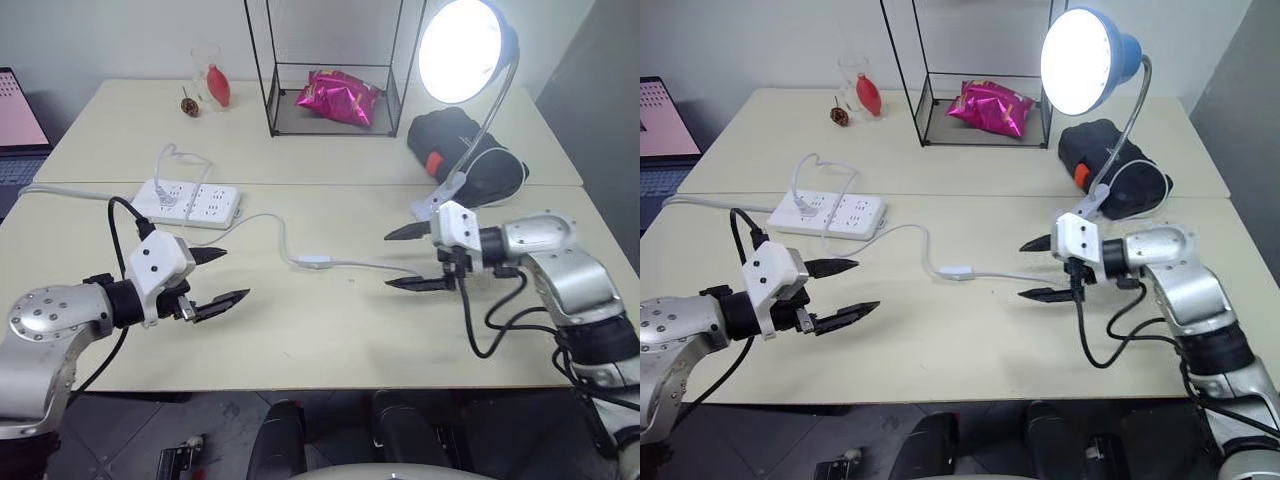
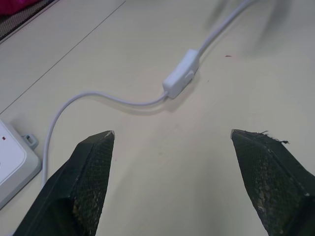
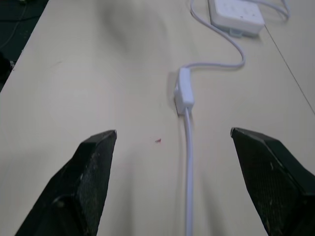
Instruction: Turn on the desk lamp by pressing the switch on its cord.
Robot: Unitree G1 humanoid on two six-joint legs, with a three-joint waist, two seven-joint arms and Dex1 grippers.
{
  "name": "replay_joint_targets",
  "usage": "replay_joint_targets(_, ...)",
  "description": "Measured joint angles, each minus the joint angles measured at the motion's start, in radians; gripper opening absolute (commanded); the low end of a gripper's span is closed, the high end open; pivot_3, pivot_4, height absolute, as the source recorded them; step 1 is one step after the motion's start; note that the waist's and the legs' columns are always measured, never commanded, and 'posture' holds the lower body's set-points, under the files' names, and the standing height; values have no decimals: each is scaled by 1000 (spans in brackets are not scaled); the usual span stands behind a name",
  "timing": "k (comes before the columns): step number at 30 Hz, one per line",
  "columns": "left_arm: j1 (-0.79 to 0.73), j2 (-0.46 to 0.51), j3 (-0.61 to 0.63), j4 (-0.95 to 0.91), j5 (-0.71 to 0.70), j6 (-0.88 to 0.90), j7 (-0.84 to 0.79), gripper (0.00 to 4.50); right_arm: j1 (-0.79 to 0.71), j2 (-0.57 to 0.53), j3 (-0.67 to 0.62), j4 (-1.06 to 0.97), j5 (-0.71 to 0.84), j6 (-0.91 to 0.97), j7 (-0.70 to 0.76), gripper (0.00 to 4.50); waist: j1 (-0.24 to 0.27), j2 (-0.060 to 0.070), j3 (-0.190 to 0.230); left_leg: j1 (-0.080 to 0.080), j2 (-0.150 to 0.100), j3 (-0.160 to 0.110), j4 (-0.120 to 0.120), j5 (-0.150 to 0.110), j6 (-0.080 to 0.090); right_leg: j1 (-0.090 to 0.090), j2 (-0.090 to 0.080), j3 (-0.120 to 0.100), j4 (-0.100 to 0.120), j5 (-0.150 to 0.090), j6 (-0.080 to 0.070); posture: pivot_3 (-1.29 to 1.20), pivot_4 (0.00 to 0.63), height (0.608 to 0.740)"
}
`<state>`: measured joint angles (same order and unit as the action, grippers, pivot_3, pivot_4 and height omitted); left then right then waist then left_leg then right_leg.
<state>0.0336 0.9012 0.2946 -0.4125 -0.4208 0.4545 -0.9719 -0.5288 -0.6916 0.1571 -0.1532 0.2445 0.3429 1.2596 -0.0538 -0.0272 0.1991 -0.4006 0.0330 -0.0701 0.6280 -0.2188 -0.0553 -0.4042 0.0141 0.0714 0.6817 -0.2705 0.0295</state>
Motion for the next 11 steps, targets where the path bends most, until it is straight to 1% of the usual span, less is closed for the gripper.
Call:
replay_joint_targets(4,-1,17,3,-12,-6,2,-3,3947,30,-7,-58,-70,62,88,-47,3891,-5,0,0,1,0,1,0,0,0,0,0,1,0,1,1,0,150,740)
replay_joint_targets(11,-26,26,-1,-12,-9,10,-3,3947,50,-13,-59,-91,90,116,-72,3891,-2,0,0,0,0,2,0,0,0,-1,0,1,-1,0,1,0,150,740)
